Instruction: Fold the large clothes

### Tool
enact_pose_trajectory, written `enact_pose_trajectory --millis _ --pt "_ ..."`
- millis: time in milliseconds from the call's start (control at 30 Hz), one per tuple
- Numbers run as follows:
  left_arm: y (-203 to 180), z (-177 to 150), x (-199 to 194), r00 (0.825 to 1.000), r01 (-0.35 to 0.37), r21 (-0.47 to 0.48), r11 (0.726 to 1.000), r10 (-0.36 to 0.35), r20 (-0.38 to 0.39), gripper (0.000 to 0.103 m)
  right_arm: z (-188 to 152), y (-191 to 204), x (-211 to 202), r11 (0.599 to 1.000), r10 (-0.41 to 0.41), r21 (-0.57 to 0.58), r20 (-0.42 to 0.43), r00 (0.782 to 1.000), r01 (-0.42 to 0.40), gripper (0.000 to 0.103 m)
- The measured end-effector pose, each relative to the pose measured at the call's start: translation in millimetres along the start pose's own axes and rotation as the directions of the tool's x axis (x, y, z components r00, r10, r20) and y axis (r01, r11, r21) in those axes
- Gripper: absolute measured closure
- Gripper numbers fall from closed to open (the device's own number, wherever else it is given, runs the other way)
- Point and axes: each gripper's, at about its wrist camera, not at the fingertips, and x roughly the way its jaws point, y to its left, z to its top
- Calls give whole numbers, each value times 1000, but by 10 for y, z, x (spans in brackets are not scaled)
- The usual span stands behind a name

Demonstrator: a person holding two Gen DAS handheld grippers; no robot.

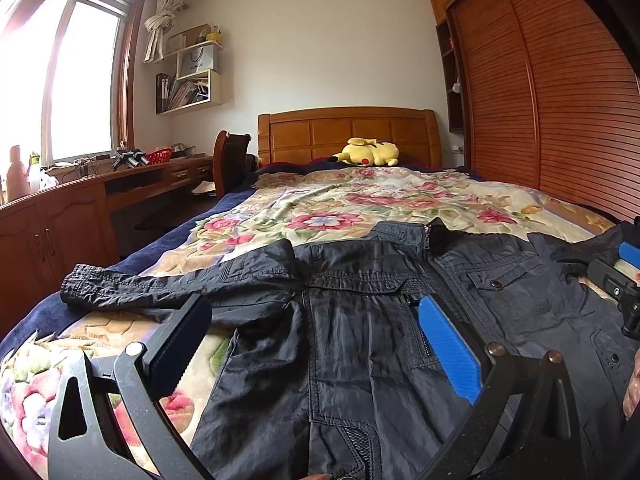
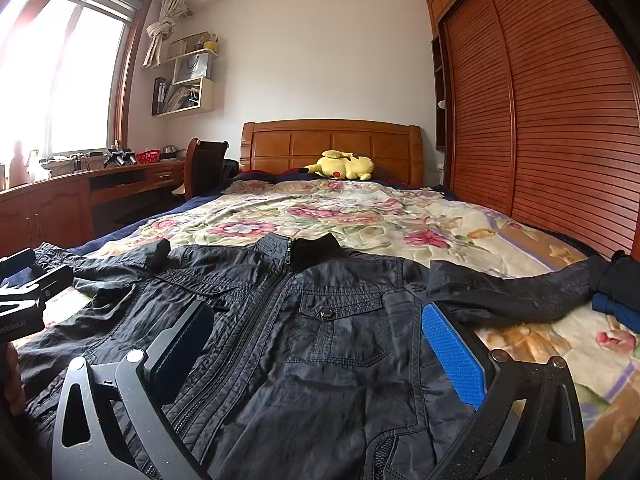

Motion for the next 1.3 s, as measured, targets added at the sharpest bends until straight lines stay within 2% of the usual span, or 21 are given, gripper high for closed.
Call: enact_pose_trajectory --millis 1300 --pt "-36 4 -13 1000 4 9 1000 -4 5 0 -2 2 -12 1000 -1 0 3 1000 1 0"
